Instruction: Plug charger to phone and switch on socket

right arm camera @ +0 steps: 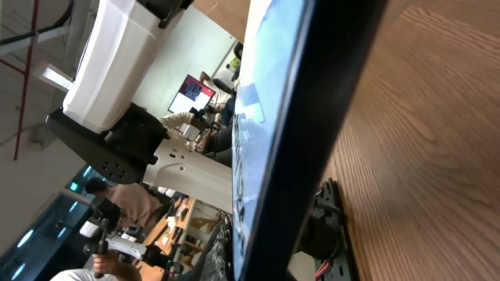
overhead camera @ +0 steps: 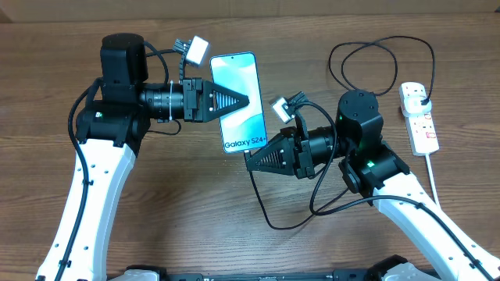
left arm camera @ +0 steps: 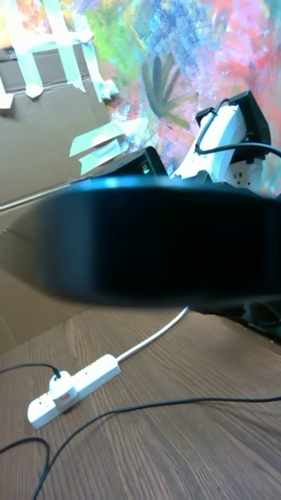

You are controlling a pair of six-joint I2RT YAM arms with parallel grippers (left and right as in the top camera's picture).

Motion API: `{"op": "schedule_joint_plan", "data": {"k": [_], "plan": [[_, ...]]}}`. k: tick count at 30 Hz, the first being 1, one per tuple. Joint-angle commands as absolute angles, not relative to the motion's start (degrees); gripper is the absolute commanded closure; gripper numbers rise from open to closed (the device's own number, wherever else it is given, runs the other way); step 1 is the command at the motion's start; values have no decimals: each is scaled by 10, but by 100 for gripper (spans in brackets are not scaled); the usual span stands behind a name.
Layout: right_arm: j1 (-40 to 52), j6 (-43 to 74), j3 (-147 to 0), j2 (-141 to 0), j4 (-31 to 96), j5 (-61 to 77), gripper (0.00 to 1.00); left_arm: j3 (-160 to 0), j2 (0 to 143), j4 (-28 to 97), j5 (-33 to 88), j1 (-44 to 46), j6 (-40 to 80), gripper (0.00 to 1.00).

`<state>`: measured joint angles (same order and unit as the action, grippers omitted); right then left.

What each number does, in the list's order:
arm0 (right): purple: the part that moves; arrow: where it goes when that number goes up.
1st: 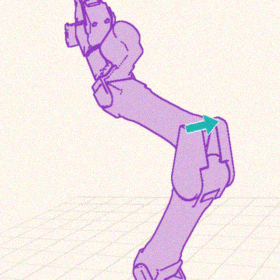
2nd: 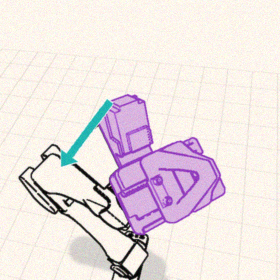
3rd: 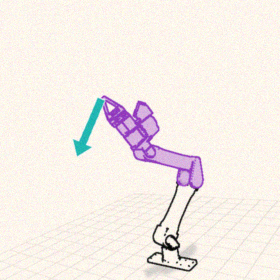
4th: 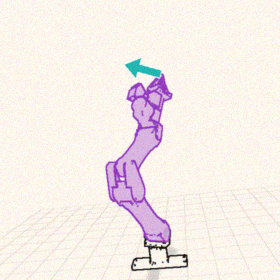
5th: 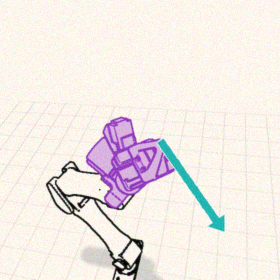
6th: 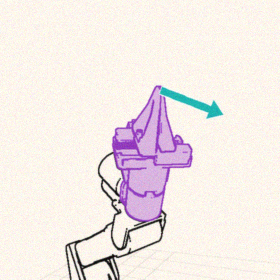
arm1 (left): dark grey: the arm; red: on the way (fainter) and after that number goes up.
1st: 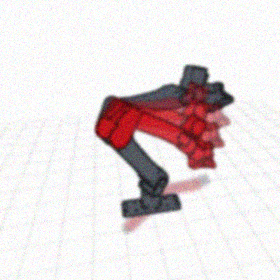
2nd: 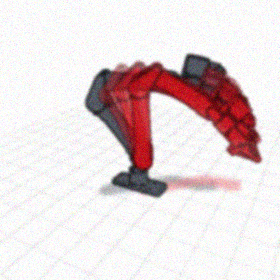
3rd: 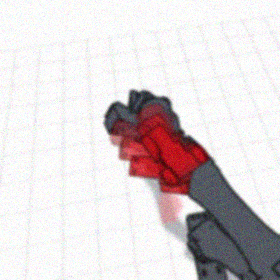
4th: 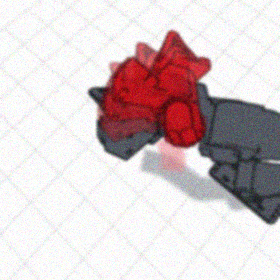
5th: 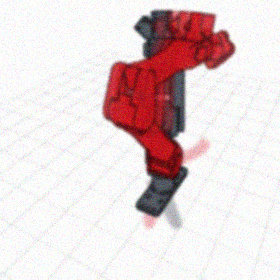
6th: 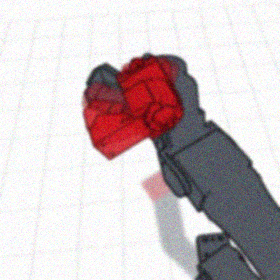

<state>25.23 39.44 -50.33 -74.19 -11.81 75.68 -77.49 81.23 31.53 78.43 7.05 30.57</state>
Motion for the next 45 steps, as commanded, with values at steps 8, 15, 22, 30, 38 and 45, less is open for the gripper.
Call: {"op": "schedule_joint_plan", "data": {"k": [8,15,22,30,38,45], "plan": [[243,422,-518,-734,-133,637,96,-777,806,375,825,91,224,96],[243,422,-518,-734,-139,625,96,-777,806,376,821,99,224,96],[243,435,-518,-734,-177,623,96,-777,806,377,820,106,224,96],[243,435,-518,-734,-180,599,96,-777,806,392,819,106,224,96],[243,435,-518,-734,-196,583,96,-777,806,400,819,106,222,96],[243,437,-518,-734,-196,577,51,-777,806,407,812,106,222,96]]}}
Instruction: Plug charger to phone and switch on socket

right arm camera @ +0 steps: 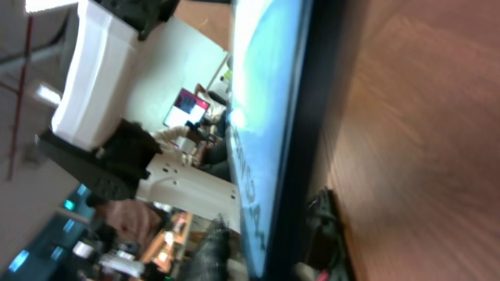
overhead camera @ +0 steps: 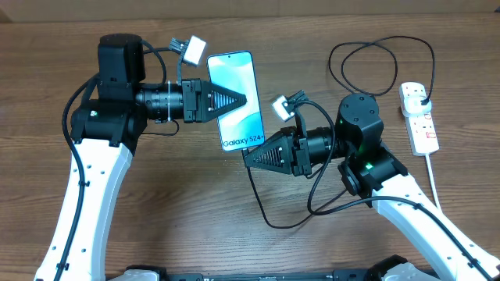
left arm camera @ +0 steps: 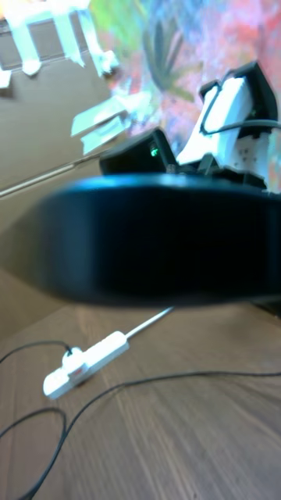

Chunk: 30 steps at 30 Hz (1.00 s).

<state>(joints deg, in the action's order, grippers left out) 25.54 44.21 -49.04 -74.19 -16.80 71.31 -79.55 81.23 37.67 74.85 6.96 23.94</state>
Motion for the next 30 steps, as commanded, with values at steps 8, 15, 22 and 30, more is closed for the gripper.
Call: {"op": "schedule_joint_plan", "data": {"k": [8,15,22,30], "plan": [[243,437,-518,-734,-165,579,21,-777,806,407,804,106,216,96],[243,435,-518,-734,-153,641,25,-777,806,407,747,106,208,96],[243,434,-518,-734,-123,648,58,-777,806,407,728,106,207,96],[243,430,-518,-734,-112,643,85,-777,806,407,724,106,207,94]]}}
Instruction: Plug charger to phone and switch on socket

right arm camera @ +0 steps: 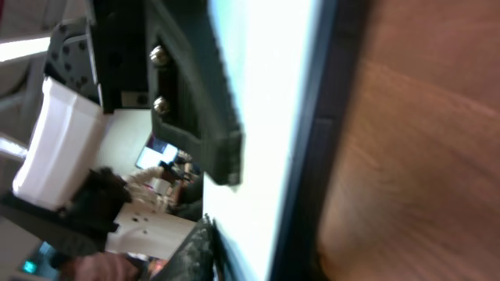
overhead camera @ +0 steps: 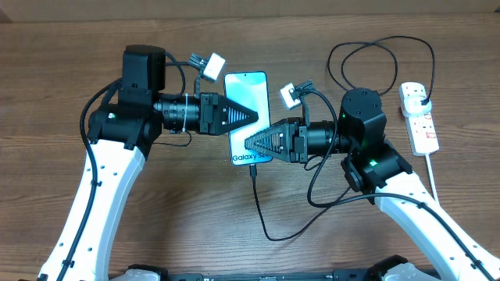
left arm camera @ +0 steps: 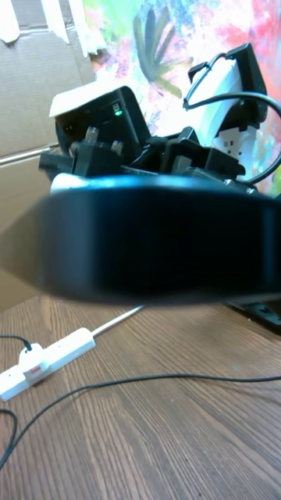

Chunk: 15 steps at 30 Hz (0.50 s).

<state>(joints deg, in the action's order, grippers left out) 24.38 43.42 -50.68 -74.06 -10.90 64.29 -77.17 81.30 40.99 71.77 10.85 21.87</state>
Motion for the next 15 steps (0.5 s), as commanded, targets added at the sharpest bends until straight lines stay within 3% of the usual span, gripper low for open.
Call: {"op": "schedule_joint_plan", "data": {"k": [1,3,7,15], "plan": [[243,430,-518,-734,-112,643,88,-777,806,407,722,106,207,92],[243,430,-518,-734,-111,643,92,-777,806,411,709,106,207,82],[243,401,-518,-734,-78,632,96,-777,806,428,644,106,207,51],[243,336,-517,-743,124,448,96,-777,806,490,360,106,207,0]]}}
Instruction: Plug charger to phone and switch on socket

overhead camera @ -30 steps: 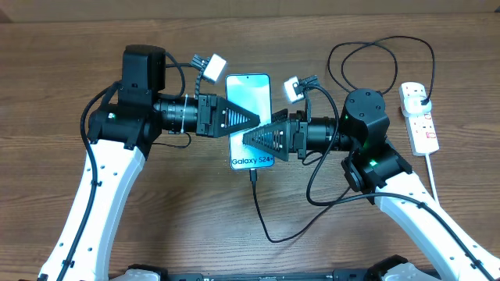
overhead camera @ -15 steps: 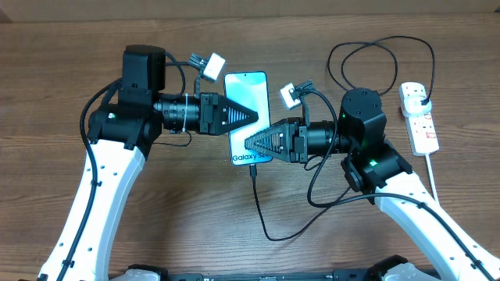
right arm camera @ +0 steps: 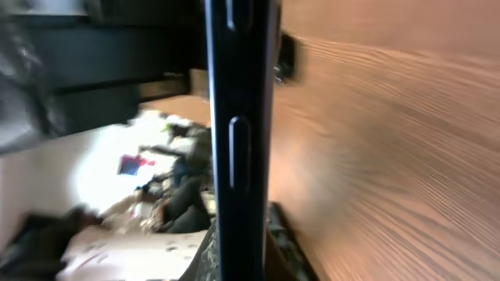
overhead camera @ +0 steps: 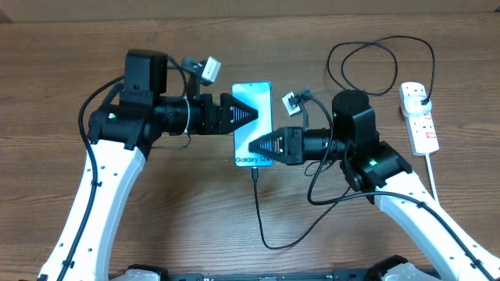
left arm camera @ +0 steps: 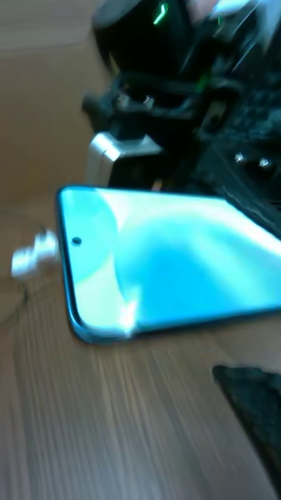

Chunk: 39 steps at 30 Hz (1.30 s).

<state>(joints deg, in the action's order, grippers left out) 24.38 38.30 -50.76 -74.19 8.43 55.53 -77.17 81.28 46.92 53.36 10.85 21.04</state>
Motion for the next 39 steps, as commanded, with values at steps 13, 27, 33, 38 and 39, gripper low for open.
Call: {"op": "schedule_joint_plan", "data": {"k": [13,27,33,38,39], "plan": [[243,325,-517,-852,190,329,96,-777,806,536,96,106,208,0],[243,342,-517,-973,142,300,96,-777,806,536,96,106,208,0],[243,390,-517,-1002,112,301,96,-777,806,536,96,106,208,0],[243,395,-517,-1016,92,302,96,-777,806,536,96,106,208,1],[243,397,-517,-1017,91,303,96,-777,806,536,96,106,208,0]]}}
